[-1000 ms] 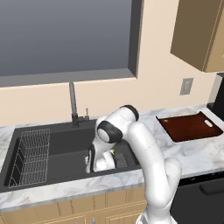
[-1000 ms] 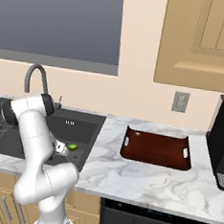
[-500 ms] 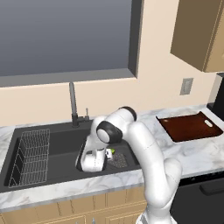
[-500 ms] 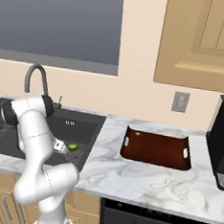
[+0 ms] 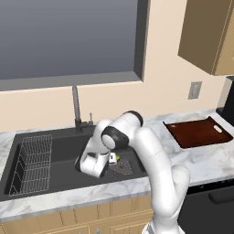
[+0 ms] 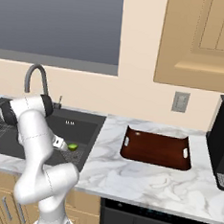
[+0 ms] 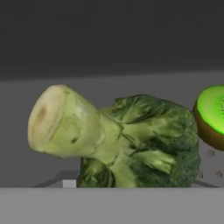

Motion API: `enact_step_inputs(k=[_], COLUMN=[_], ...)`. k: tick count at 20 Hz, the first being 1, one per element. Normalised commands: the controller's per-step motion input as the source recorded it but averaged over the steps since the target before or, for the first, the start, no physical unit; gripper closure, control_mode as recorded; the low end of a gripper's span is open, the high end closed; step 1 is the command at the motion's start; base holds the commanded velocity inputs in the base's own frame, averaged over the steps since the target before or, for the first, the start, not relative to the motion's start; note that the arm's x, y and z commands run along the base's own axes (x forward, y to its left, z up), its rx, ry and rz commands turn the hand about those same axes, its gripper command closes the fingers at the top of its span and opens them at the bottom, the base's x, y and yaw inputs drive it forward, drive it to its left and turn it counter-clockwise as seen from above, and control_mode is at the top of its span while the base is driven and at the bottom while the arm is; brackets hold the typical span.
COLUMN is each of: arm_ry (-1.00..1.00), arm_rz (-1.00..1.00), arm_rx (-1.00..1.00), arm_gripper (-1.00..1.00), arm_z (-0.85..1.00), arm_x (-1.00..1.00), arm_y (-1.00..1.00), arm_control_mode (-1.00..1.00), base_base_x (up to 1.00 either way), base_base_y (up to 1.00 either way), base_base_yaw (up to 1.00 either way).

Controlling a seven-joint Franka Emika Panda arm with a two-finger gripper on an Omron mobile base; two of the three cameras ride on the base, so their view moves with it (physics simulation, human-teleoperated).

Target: Pick up all produce items and place them in the sink. Turn on the sink faucet to wash them. Then turn the sink off and put them in the tray.

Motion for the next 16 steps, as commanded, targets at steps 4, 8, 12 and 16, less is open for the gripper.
enact_step_inputs(k=[4,8,12,16], arm_ry=[-0.04,-0.05,-0.09,-0.12], arm_rz=[0.00,0.00,0.00,0.00], arm_rx=[0.07,0.11,0.10,0.10], arm_gripper=[1.00,1.00,1.00,1.00], arm_z=[0.14,0.16,0.21,0.24], arm_x=[0.00,-0.03,-0.08,-0.18], arm_y=[-0.34,-0.46,-0.44,-0.40], arm_control_mode=[-1.00,-1.00,-1.00,-1.00], base_base_x=[0.00,0.00,0.00,0.00], base_base_y=[0.00,0.00,0.00,0.00], base_base_yaw=[0.00,0.00,0.00,0.00])
